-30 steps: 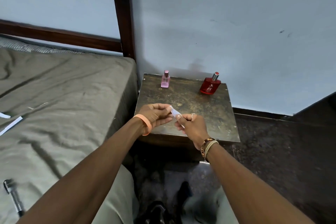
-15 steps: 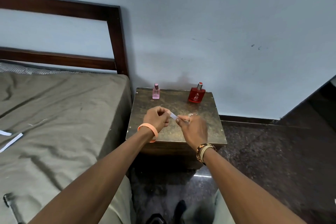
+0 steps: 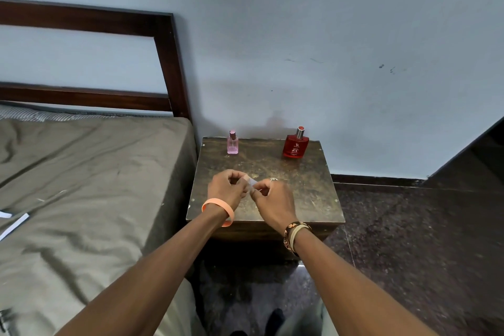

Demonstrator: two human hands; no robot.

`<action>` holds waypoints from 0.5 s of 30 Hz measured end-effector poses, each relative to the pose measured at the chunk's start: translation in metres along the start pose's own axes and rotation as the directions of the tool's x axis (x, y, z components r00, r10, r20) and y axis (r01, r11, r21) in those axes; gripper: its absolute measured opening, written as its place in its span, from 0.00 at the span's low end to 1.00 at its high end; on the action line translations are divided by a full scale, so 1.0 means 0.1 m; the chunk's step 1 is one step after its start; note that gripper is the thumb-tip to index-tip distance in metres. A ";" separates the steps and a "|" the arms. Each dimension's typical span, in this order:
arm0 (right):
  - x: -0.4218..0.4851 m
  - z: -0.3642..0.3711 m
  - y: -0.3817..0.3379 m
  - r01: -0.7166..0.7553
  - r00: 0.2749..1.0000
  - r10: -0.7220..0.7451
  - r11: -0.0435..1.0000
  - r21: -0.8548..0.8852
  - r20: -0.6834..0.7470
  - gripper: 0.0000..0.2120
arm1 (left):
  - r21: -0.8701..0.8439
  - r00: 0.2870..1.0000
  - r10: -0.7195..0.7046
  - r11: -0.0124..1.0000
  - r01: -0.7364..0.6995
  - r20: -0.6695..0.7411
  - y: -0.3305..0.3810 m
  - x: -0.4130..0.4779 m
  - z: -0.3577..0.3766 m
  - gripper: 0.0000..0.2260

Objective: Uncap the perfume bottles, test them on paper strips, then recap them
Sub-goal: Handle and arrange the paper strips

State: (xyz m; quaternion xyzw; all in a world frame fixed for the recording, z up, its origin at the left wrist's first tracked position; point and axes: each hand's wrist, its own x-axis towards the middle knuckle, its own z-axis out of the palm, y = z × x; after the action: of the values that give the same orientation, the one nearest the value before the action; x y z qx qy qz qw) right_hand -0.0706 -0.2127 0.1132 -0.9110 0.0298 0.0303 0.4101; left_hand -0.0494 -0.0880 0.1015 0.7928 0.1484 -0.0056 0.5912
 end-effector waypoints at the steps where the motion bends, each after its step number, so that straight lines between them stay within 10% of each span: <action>1: 0.01 0.01 0.00 -0.048 0.999 0.047 0.996 0.080 0.014 0.09 | -0.017 1.000 -0.014 1.000 0.014 0.005 0.00 0.01 0.00 0.02; 15: 0.11 0.02 0.11 -0.081 0.994 0.077 0.996 0.045 0.073 0.15 | 0.074 0.987 0.020 0.997 -0.032 0.159 -0.02 0.00 0.01 0.03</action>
State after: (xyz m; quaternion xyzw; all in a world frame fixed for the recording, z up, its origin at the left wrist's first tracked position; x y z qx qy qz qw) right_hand -0.0610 -0.2193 0.1028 -0.8974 0.0519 0.0784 0.4311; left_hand -0.0498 -0.0880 0.0991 0.8137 0.0902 -0.0665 0.5703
